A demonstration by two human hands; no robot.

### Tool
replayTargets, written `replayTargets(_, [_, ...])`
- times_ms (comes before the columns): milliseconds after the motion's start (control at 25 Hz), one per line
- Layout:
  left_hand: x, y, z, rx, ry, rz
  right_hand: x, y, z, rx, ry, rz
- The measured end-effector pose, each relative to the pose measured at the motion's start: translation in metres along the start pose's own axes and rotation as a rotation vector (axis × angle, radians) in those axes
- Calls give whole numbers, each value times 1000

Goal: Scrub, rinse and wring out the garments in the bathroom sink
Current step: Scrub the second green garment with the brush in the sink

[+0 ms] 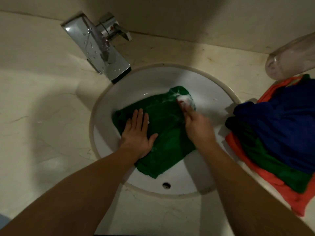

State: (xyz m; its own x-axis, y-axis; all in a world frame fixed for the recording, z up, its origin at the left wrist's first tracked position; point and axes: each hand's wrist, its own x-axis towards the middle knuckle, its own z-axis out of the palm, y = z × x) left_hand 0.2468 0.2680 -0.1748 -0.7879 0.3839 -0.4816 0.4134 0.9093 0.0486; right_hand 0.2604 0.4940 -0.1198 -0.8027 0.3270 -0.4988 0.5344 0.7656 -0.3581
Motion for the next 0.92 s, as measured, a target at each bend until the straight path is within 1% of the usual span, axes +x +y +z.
replayTargets(80, [3,1,-2,27,4,-4,-18,-23,37,24,-80,-249])
replayTargets(120, [5,1,-4,31,6,-10,-22,-24,42,6,-95,-314])
replayTargets(160, [6,0,-5,21,-3,-14,-19,-16,36,-24,-63,-310])
replayTargets(200, [5,0,-5,17,-15,-12,-12,1,24,-27,-29,-223])
replayTargets(280, [2,2,-5,22,-35,-2,-5,38,-1,-31,37,10])
replayTargets(320, [-1,4,-5,23,-35,-1,-8,46,-8,-29,53,89])
replayTargets(360, [-1,4,-5,22,-31,-1,-11,40,-7,-16,75,118])
replayTargets(400, [-2,3,-6,15,-32,-3,-16,21,0,14,81,84])
replayTargets(440, [-1,2,-8,11,-40,-5,-19,-2,13,43,54,-2])
replayTargets(520, [-1,-3,-9,29,-46,-4,-27,-30,39,-26,-57,-280])
replayTargets(560, [-2,-5,-9,36,-37,-11,-27,-32,39,-78,-109,-338])
replayTargets(600, [-2,-5,-9,36,-26,-18,-20,-21,31,-115,-94,-318])
replayTargets(720, [-3,0,-6,14,-23,-23,-3,36,-5,-104,2,28])
replayTargets(760, [-2,1,-6,18,-27,-22,-8,42,-11,-80,36,97])
replayTargets(800, [-1,2,-6,24,-31,-21,-14,30,-10,-23,49,117])
replayTargets(840, [0,1,-6,28,-31,-20,-19,7,0,37,43,69])
replayTargets(880, [0,0,-6,29,-26,-17,-23,-18,16,55,-4,-39])
replayTargets(920, [-1,-1,-6,26,-15,-18,-27,-39,35,6,-68,-220])
